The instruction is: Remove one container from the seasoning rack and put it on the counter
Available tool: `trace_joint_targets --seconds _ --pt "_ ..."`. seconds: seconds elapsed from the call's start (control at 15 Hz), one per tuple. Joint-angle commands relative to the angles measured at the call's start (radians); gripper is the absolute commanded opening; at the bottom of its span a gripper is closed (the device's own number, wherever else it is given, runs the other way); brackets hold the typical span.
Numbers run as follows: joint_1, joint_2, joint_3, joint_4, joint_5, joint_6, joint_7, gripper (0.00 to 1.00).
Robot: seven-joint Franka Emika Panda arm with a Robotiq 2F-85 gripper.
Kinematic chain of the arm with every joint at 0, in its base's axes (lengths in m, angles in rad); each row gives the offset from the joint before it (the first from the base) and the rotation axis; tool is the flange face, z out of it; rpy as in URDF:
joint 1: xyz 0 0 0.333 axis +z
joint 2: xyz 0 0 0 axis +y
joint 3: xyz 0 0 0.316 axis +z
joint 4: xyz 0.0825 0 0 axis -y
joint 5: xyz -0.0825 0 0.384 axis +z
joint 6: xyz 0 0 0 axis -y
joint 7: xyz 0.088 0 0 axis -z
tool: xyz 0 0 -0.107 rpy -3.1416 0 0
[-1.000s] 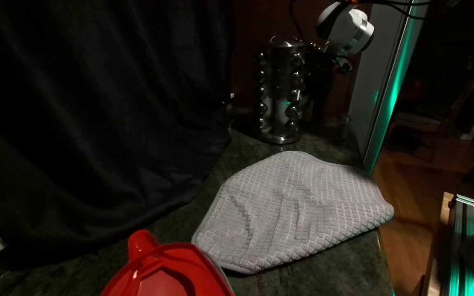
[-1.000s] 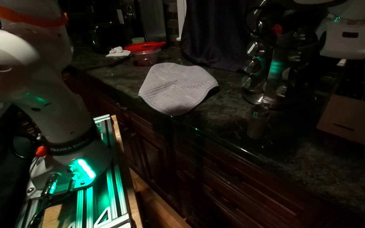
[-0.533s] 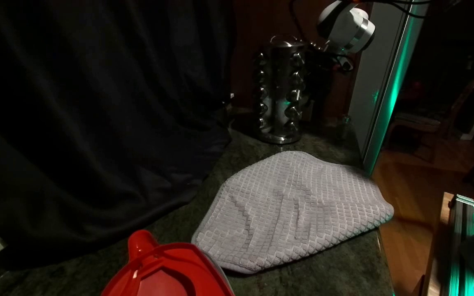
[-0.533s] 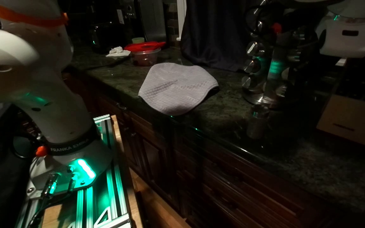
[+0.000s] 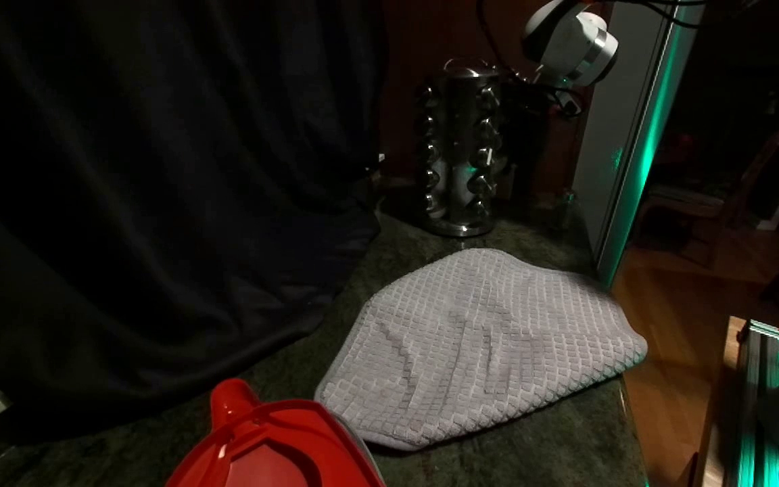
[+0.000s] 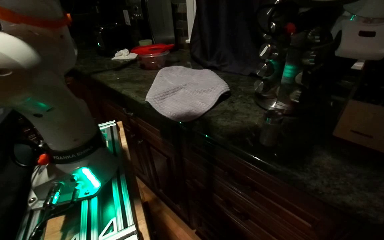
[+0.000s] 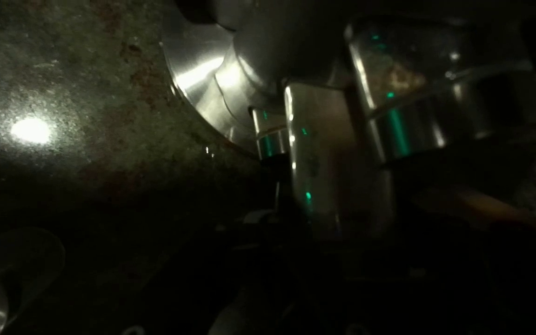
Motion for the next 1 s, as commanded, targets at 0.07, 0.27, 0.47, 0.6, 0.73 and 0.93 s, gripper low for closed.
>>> trace_joint_targets --seconds 0.07,0.27,0.47,0.6,0.73,0.93 --pt "-0.006 0.009 0.020 0.006 0.038 -0.049 -0.006 0.23" --pt "-0.004 0.013 0.032 0.009 0.049 -0.071 -0.008 0.23" --pt "-0.002 0.021 0.029 0.014 0.034 -0.099 0.009 0.23" --pt "-0.004 0.028 0.024 0.024 0.024 -0.117 0.018 0.23" --pt "-0.006 0.036 0.020 0.031 0.022 -0.136 0.026 0.23" --pt "-0.007 0.041 0.010 0.039 0.010 -0.166 0.069 0.23"
